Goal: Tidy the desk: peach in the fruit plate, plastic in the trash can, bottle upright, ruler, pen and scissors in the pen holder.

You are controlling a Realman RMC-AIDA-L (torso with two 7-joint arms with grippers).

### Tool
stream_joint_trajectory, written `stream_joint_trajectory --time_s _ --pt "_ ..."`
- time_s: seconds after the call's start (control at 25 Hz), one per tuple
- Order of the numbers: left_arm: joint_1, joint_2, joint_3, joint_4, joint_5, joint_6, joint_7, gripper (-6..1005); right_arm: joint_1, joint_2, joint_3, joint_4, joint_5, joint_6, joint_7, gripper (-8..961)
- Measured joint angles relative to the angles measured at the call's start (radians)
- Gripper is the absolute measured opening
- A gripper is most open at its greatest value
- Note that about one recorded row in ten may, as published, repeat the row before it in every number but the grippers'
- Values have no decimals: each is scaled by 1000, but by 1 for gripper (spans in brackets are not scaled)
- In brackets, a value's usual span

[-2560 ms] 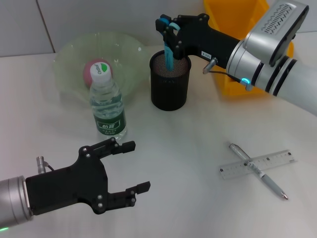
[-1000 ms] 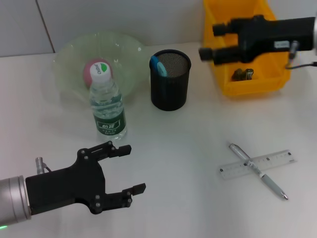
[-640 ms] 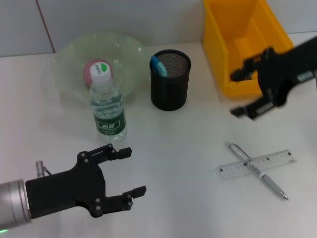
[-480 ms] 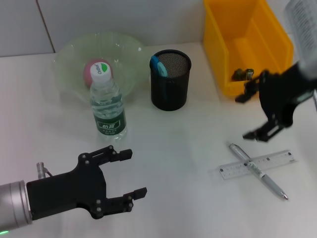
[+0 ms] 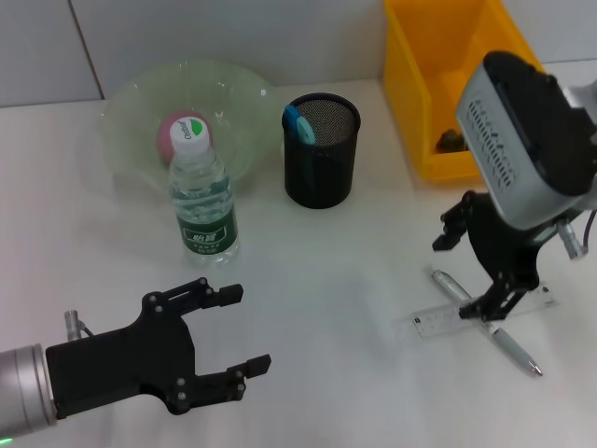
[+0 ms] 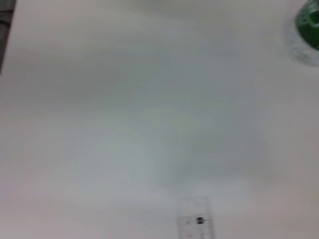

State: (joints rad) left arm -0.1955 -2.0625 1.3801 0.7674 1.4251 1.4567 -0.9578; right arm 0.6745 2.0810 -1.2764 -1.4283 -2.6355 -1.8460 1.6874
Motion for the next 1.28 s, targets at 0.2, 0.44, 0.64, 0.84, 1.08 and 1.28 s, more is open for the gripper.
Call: stream_joint_trajectory --time_s 0.2,0.44,0.64,0.84,1.08,1.28 --pt "2 1 -1 0 1 -2 2 802 -14 2 -29 30 10 1 14 812" --pt "2 1 -2 -2 2 -5 6 802 -6 1 -34 101 11 26 6 810" --pt "2 0 -3 -4 2 -12 6 802 2 -1 -48 147 7 76 -18 807" --pt "-3 -1 -4 -13 2 -13 6 802 20 -1 -63 210 9 127 -43 805" --pt "-3 0 -4 -13 2 -13 4 802 57 -1 -64 281 10 151 -55 802" --pt "-4 1 -10 -13 2 -13 4 802 82 -2 -64 328 7 166 -60 800"
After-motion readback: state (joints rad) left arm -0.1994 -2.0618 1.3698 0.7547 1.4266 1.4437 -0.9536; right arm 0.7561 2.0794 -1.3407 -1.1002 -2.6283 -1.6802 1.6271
